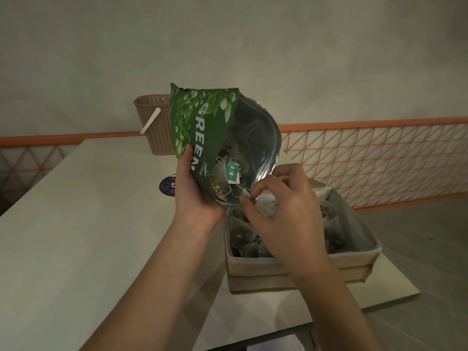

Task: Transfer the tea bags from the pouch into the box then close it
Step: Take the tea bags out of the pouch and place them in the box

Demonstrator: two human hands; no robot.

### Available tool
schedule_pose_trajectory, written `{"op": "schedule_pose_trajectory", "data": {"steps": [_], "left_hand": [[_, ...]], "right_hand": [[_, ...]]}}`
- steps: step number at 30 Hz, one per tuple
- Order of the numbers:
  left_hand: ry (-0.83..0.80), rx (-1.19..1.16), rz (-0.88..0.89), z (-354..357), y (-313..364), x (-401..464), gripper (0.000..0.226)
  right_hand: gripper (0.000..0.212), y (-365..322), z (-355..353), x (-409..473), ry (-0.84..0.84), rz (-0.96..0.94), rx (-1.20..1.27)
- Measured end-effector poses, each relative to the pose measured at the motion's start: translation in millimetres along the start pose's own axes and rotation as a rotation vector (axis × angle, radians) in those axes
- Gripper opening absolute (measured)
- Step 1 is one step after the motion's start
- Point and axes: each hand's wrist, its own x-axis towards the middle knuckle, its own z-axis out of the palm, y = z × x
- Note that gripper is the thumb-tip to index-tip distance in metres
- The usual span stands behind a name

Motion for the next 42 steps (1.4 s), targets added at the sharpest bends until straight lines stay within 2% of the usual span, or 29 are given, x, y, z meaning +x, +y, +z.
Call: {"op": "schedule_pose_trajectory", "data": {"steps": [6, 9, 12, 15, 22, 27, 31, 36, 42], "left_hand": [[0.014, 0.002, -0.001, 1.3, 0.0, -1.9, 0.06], [0.012, -0.006, 0.001, 0.8, -0.2, -0.8, 0.061], [0.004, 0.002, -0.003, 0.2, -0.2, -0.6, 0.062], [0.002, 0.007, -0.016, 1.5, -0.9, -2.6, 0.063], [0.006, 0.027, -0.003, 5.8, -1.3, -5.8, 0.062], [0.006, 0.021, 0.009, -0.6, -3.6, -0.4, 0.062], [-0.009, 0.052, 0.031, -6.1, -4.6, 4.2, 0.06], [-0.035, 0.051, 0.022, -8.9, -3.9, 5.9, 0.061], [-0.024, 0.038, 0.021, -8.5, -2.9, 5.2, 0.061]], "right_hand": [[0.01, 1.6, 0.0, -0.3, -0.013, 0.036, 0.193], [0.018, 1.1, -2.5, 1.0, -0.062, 0.035, 0.248], [0.033, 2.9, -5.3, 2.3, -0.129, 0.005, 0.182], [0.037, 3.7, -5.9, 3.8, -0.15, -0.023, 0.139], [0.032, 1.5, -4.9, 7.0, -0.153, -0.026, -0.049], [0.015, -3.0, -1.7, 10.2, -0.154, -0.011, -0.126], [0.005, -2.2, 7.8, 9.2, -0.109, 0.086, -0.007], [0.01, -1.0, 21.1, 2.9, -0.1, 0.188, 0.125], [0.004, -7.0, 19.3, 2.2, -0.162, 0.363, 0.356]]}}
